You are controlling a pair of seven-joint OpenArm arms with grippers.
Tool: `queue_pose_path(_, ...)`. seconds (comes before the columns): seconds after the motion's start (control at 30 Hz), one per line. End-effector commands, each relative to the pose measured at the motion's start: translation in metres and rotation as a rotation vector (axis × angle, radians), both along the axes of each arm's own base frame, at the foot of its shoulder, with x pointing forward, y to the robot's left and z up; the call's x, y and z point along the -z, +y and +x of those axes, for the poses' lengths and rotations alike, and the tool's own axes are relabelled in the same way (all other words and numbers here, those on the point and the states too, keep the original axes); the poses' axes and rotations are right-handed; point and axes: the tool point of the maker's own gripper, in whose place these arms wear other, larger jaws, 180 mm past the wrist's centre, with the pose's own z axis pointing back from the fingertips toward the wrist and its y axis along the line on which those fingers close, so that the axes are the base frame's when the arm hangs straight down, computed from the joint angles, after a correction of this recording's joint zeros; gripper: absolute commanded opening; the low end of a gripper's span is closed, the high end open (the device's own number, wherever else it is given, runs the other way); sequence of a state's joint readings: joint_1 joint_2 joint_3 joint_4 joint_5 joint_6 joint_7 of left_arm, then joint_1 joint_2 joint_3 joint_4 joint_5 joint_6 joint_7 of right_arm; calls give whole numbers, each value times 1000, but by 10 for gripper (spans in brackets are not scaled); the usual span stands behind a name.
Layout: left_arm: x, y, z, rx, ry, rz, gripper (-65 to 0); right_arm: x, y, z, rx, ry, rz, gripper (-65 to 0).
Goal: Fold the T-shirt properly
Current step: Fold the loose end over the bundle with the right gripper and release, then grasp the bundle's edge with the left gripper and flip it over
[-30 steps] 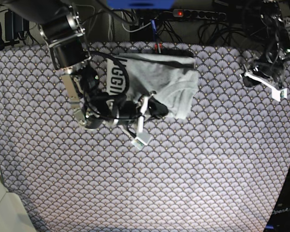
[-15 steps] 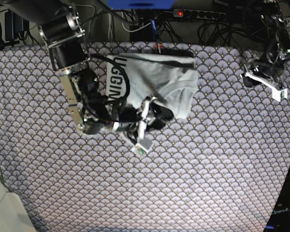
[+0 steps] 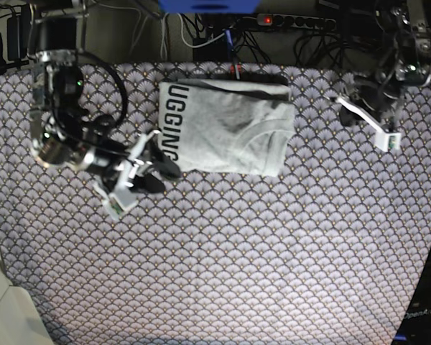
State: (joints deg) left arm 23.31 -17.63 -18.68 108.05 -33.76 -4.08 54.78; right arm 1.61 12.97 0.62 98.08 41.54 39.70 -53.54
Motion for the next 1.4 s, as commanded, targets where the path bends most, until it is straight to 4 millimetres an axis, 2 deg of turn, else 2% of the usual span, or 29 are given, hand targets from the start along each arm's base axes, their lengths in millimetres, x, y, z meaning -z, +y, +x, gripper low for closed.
queue_pose_path(0.0,-5,-2,2,19,-19,9,-650,-20,-8,7,20,-67,28,-464)
queue_pose_path(0.13,7,-32,-10,99,25,-20,-646,-15,-40,-3,92,-55,-10,-650)
queue_pose_path(0.23,9,-53,-18,161,38,-39,-646,-5,-62,-12,144,-24,-34,-650)
queue_pose_path(0.37,14,-71,-33,271,79,-28,-646,4,-78,-22,190,8,-43,-650)
queue_pose_path(0.57,33,-91,-48,334,141,-51,-646,12,-89,-33,201,38,-70,-650)
queue_pose_path(0.83,49,-121,-31,347,155,-112,-647,20,-89,-42,199,67,-76,-650)
queue_pose_path(1.03,63,-125,-18,322,158,-63,-647,26,-92,-46,193,101,-107,-650)
queue_pose_path(1.23,52,-132,9,313,94,-44,-647,26,-94,-47,191,104,-114,-650)
queue_pose_path(1.37,54,-130,21,298,91,-45,-647,26,-95,-46,192,102,-116,-650)
